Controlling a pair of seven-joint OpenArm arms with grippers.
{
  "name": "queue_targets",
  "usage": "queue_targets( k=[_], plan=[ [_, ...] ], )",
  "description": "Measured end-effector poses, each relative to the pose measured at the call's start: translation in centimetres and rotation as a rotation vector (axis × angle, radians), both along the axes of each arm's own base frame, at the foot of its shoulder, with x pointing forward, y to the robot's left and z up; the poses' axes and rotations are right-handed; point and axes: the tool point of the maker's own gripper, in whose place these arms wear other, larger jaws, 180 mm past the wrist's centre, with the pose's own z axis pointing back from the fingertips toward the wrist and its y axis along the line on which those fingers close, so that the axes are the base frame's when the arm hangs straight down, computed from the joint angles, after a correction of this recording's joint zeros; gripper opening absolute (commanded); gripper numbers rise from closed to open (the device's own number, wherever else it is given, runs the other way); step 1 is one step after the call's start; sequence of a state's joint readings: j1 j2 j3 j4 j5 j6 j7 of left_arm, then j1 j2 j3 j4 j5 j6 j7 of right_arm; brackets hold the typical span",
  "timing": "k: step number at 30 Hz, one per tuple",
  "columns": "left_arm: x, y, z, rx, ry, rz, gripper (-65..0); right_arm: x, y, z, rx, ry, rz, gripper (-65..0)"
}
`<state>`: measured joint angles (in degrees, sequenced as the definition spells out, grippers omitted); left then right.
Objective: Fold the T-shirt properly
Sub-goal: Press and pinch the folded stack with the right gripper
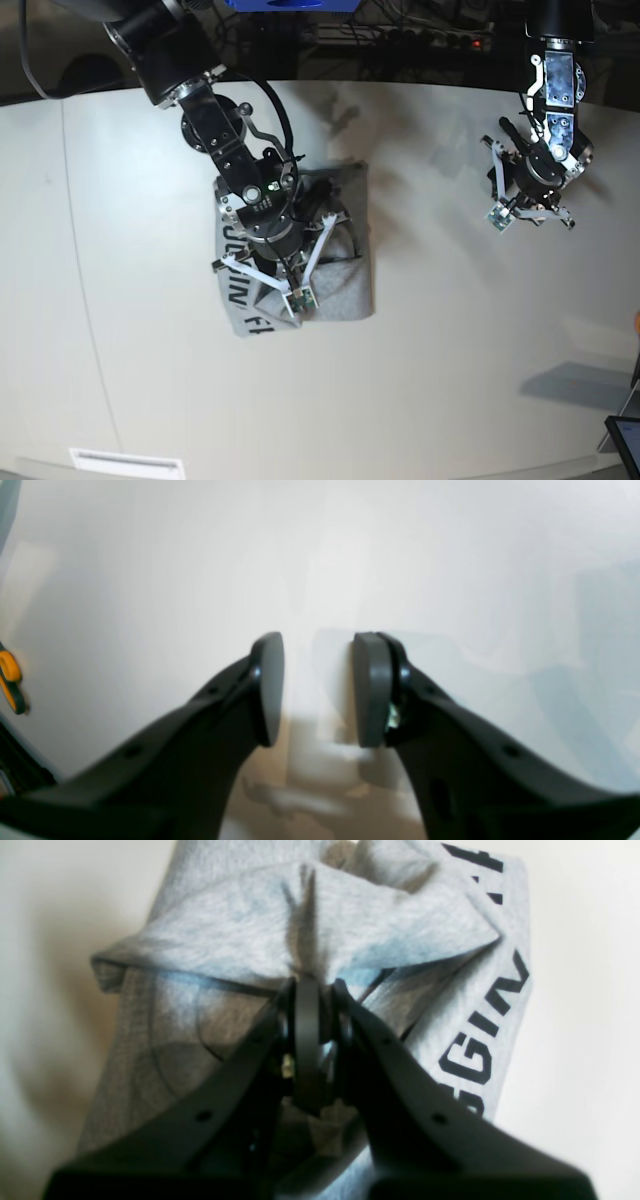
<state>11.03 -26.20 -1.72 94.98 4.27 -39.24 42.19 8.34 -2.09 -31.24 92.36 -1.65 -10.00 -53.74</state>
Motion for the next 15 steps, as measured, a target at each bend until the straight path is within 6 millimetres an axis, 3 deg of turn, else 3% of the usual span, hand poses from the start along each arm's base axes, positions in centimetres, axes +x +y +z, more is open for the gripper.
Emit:
queue_targets(
  k=[10,15],
  plan=[
    [0.0,0.0,0.0,0.000,0.000,0.000,-41.7,1.2,1.0,1.7,0.009,-0.010,0.005,-64.4],
    [0.0,0.0,0.0,0.001,0.000,0.000,-41.7,1.5,3.9,3.3,-0.015,-0.057,0.102,-64.3]
  ],
)
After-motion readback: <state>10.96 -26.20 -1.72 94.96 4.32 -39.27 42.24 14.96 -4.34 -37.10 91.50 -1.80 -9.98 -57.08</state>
